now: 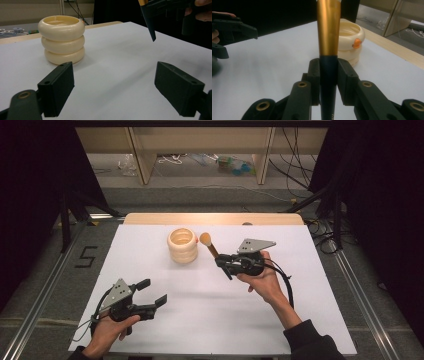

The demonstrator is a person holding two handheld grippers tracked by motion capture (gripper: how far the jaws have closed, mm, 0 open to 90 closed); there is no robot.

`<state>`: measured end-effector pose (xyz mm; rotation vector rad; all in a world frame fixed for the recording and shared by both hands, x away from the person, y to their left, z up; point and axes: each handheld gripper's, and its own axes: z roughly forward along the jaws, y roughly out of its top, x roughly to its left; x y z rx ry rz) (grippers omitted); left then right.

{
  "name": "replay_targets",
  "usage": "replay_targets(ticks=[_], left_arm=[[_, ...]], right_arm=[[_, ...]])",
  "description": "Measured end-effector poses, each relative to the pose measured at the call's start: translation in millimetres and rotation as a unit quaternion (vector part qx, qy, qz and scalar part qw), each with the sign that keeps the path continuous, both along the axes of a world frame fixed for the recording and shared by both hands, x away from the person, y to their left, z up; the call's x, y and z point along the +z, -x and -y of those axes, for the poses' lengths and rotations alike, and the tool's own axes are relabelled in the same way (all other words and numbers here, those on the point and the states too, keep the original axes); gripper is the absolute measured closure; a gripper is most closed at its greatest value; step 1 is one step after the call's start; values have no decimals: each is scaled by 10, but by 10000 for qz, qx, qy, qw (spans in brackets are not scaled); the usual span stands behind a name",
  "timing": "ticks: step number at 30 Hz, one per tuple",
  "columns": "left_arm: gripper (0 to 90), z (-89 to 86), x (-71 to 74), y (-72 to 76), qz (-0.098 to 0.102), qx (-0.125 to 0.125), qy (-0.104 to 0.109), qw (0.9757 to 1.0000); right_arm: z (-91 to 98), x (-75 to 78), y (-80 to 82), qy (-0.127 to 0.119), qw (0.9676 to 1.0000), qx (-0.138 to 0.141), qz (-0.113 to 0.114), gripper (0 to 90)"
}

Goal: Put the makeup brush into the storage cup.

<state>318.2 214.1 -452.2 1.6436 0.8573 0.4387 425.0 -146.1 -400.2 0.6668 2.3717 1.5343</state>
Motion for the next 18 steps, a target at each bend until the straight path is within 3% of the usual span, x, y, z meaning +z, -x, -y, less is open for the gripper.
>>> replay_targets(ticks=[6,13,18], left_arm=[[158,71,2,-41,29,-111,71,9999],[158,287,-12,-56,73,-410,240,9988],[158,389,-15,-65,128,-523,294,9981]], right_arm=[[-95,-13,61,-146,9998,108,-2,742],[-265,-22,172,-357,9984,430,53,742],[-348,-10,240,-327,9979,542,130,742]])
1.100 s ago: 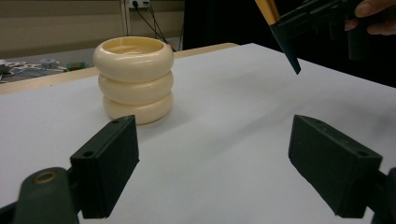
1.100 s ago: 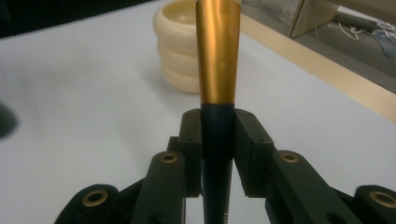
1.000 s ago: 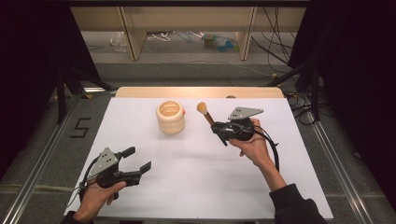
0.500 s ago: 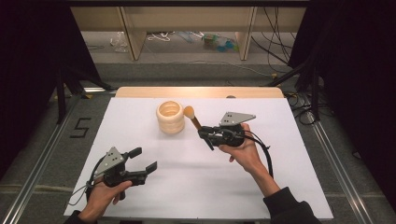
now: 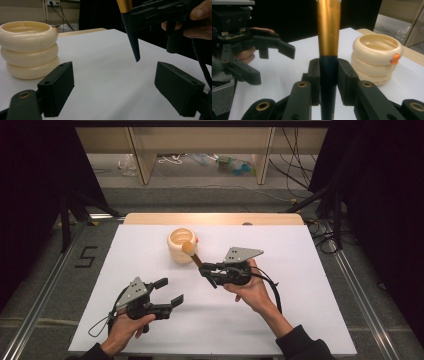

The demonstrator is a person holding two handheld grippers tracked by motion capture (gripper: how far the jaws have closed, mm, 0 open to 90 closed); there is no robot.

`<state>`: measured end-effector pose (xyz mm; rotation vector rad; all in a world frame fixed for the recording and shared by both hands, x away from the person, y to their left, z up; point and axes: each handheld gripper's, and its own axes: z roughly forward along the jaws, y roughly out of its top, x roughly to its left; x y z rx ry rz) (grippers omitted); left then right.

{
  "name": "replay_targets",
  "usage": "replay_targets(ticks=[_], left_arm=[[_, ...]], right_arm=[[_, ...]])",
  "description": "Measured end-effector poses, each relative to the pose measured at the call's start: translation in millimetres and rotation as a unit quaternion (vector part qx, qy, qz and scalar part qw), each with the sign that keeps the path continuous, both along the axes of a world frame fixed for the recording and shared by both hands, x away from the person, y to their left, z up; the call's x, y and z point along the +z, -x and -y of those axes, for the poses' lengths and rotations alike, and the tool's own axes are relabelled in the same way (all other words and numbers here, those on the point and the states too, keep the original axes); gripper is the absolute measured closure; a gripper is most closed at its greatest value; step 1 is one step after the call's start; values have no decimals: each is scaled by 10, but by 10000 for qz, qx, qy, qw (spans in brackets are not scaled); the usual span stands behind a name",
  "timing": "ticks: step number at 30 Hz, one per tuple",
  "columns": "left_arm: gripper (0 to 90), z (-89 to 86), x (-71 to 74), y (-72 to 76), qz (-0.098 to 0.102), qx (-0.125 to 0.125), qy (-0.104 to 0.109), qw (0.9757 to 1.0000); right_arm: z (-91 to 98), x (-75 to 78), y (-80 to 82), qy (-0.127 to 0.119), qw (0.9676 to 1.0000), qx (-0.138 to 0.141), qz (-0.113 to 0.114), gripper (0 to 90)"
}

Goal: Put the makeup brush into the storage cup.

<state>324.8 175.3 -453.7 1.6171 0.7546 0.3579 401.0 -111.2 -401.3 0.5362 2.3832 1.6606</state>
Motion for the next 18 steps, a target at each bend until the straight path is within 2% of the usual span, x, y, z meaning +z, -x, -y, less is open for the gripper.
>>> replay_targets(ticks=[1,6,8,9,11,15,16,18], left_arm=[[158,49,-4,-4,40,-30,-13,10000],[159,135,-12,-5,-6,-78,6,10000],[159,157,-12,-18,111,-176,-26,9998],[159,187,-15,-15,125,-190,-4,9997],[159,208,-15,-18,175,-226,1,9996],[159,227,-2,-13,234,-243,62,9994],[159,234,-2,-9,209,-214,93,9995],[159,233,-1,-16,243,-240,66,9994]], right_arm=[[-9,3,18,-11,10000,17,-90,742],[-58,18,67,-110,9999,102,-15,742],[-95,26,102,-190,9997,164,-27,742],[-134,30,136,-170,9996,202,42,742],[-183,19,169,-227,9994,266,31,742],[-243,19,210,-287,9990,325,78,742],[-251,22,222,-275,9989,378,4,742],[-276,16,234,-284,9988,397,43,743]])
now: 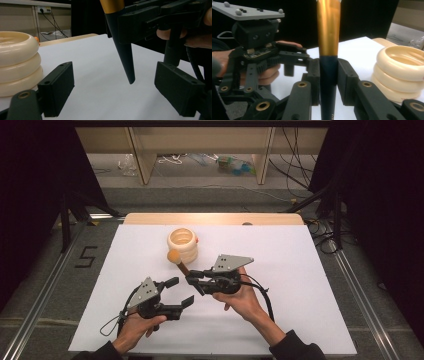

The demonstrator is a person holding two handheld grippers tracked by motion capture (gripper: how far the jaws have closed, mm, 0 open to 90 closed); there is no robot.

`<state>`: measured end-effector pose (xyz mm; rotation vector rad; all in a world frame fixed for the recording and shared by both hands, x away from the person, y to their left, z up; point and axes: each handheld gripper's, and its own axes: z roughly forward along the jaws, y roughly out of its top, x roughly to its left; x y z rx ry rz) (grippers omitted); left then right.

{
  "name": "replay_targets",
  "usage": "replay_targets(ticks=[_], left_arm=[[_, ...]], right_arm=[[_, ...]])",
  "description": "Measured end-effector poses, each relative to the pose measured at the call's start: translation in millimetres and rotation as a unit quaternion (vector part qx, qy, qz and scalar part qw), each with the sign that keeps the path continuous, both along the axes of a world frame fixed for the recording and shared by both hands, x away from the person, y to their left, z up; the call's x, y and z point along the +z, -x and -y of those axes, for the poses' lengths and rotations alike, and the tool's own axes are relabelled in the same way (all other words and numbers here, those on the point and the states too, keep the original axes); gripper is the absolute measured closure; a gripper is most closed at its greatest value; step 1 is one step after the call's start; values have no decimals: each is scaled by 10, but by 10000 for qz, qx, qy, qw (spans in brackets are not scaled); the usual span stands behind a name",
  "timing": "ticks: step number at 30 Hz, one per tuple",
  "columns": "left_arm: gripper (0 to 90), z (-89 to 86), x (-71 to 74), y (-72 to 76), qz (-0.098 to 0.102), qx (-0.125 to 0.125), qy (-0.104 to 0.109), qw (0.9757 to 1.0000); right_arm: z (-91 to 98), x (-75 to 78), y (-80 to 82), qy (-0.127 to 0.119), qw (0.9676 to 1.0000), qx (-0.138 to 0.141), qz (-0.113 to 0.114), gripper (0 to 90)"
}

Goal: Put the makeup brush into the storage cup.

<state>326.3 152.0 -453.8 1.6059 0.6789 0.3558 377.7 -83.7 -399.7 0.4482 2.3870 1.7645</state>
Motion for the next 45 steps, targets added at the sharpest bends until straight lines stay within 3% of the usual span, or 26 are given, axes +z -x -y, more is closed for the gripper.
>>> replay_targets(ticks=[8,13,17,19,24,30,32,34,36,37,43,45], left_arm=[[165,16,1,-18,-91,-29,115,9999],[214,47,-8,-25,-180,-38,187,9997],[231,59,-8,-41,-86,-116,120,9998],[237,76,-17,-36,-150,-99,138,9997],[256,100,-28,-38,-152,-144,133,9997],[341,114,-23,-35,-92,-227,124,9996],[372,114,-23,-38,-210,-254,239,9992],[392,104,-19,-46,-163,-266,223,9993],[420,107,-18,-39,-220,-231,268,9991],[429,100,-15,-47,-153,-279,248,9992],[479,99,-3,-46,-112,-335,252,9991],[506,100,1,-38,-195,-311,312,9988]], right_arm=[[-45,-5,30,-53,10000,36,-7,742],[-78,-21,45,-144,9998,89,-46,743],[-97,-22,60,-147,9999,62,-17,742],[-100,-20,75,-122,9998,93,-112,742],[-111,-31,70,-153,9998,98,-17,742],[-119,-35,80,-159,9998,116,-9,743],[-122,-38,79,-165,9998,118,2,743],[-128,-43,96,-130,9997,136,-127,742],[-125,-42,98,-98,9999,102,-91,743],[-133,-44,93,-128,9998,136,-10,742],[-134,-45,95,-148,9998,153,-29,742],[-137,-44,98,-183,9997,145,-27,742]])
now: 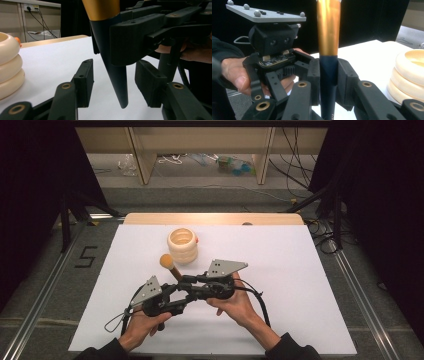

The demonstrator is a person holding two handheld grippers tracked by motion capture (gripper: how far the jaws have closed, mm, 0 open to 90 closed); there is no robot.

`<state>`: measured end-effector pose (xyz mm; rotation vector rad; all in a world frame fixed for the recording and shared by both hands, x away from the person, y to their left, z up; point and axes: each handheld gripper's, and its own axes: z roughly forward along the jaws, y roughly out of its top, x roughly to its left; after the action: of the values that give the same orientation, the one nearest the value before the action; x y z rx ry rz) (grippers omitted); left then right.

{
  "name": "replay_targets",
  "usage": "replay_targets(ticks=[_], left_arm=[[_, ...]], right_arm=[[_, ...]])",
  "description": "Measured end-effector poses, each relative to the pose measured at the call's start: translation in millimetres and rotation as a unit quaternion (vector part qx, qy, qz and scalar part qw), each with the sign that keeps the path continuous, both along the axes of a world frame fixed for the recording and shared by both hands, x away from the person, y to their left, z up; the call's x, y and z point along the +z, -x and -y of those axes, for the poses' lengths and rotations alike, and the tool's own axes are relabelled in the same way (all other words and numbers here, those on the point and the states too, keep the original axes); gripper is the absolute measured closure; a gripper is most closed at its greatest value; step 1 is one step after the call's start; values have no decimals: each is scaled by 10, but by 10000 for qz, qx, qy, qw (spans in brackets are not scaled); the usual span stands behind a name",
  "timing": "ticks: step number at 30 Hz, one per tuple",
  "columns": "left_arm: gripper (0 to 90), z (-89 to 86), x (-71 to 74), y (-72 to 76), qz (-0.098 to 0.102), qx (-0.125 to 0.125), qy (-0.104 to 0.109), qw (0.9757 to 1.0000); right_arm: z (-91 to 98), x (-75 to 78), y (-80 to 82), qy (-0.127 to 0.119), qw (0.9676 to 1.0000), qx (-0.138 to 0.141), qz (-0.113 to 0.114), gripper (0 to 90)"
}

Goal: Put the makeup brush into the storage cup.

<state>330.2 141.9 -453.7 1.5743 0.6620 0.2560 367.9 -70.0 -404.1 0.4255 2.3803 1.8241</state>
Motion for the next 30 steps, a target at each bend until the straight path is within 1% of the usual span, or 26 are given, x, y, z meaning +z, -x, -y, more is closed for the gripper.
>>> replay_targets(ticks=[1,2,4,5,6,8,10,11,13,14,17,18,19,20,21,22,23,24,25,26,27,28,29,30], left_arm=[[517,-2,2,0,-6,-15,4,10000],[528,-8,6,-9,59,-71,-23,10000],[537,-9,9,-8,49,-73,-14,10000],[557,-12,16,-7,59,-69,3,10000],[566,-10,18,0,11,-27,31,10000],[580,-12,20,-2,-28,-41,68,10000],[600,-13,21,-3,-36,-52,85,9999],[611,-15,23,-4,-18,-79,79,9999],[632,-16,30,1,6,-57,83,9999],[642,-21,33,-7,63,-97,58,9999],[664,-26,33,-9,62,-106,48,9999],[698,-27,31,-3,16,-100,63,9999],[718,-27,31,-3,16,-100,63,9999],[721,-29,33,-7,78,-131,41,9999],[727,-33,33,0,-8,-50,81,10000],[734,-33,33,0,-8,-50,81,10000],[734,-39,33,-6,-4,-67,86,9999],[747,-50,32,-20,-26,-132,117,9998],[754,-50,32,-20,-26,-132,117,9998],[757,-52,33,-15,-82,-82,124,9999],[758,-52,33,-15,-82,-82,124,9999],[759,-51,35,-11,-121,-64,130,9998],[759,-51,35,-11,-121,-64,130,9998],[760,-54,33,-15,-187,-89,201,9996]], right_arm=[[0,2,3,-13,10000,-9,2,742],[0,4,6,-10,10000,-8,-9,742],[0,6,11,7,10000,-4,-40,742],[-3,0,4,-23,10000,-9,15,742],[-3,-1,3,-23,10000,-10,19,742],[-1,3,12,-10,10000,-10,-40,742],[-2,4,12,-28,10000,3,-35,742],[-4,4,5,-69,10000,21,25,742],[-3,3,6,-91,9999,28,34,742],[-4,4,7,-98,9999,34,32,742],[-7,8,10,-136,9999,37,30,742],[-2,18,23,-67,10000,26,11,742],[-2,18,23,-67,10000,26,11,742],[-5,14,26,-38,10000,17,-7,742],[-5,14,25,-41,10000,13,5,743],[-5,14,25,-41,10000,13,5,743],[-11,13,21,-108,9999,43,73,742],[-11,16,22,-89,9999,44,132,743],[-11,16,22,-89,9999,44,132,743],[-7,21,36,-38,9999,28,95,742],[-7,21,36,-38,9999,28,95,742],[-10,17,35,-51,9999,42,143,742],[-10,17,35,-51,9999,42,143,742],[-15,16,35,-69,9998,36,191,742]])
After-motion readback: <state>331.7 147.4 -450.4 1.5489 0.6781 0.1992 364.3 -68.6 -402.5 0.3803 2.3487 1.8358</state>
